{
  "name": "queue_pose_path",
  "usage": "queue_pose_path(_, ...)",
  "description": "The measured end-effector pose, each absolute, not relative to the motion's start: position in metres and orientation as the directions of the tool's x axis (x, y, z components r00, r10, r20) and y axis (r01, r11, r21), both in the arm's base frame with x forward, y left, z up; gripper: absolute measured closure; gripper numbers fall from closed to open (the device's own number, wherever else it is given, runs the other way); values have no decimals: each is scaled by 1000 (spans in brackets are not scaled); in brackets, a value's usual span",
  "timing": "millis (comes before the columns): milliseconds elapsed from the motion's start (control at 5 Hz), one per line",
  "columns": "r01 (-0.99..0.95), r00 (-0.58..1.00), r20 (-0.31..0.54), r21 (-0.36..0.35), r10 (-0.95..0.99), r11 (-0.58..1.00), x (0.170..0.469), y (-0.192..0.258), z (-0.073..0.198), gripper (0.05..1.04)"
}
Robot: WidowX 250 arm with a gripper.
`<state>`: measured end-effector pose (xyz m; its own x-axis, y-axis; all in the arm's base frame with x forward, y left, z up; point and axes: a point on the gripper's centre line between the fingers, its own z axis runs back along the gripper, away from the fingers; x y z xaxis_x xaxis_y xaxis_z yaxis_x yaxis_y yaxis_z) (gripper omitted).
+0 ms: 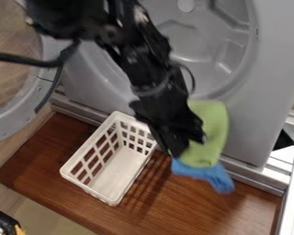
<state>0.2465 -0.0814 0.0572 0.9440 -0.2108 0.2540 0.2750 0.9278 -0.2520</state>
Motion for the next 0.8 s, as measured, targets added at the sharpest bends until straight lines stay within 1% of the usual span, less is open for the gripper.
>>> queue_pose_path(200, 312, 937, 251, -299, -241, 902, 246, -98, 30, 993)
queue_pose_path(400, 321, 942, 206, -310, -266, 895, 242, -107, 6, 993)
queue_pose_path(600, 343, 939, 120, -310, -321, 887, 229, -114, -26, 993)
queue_pose_path(800, 362, 932, 110, -312, -345, 878, 226, -114, -39, 993)
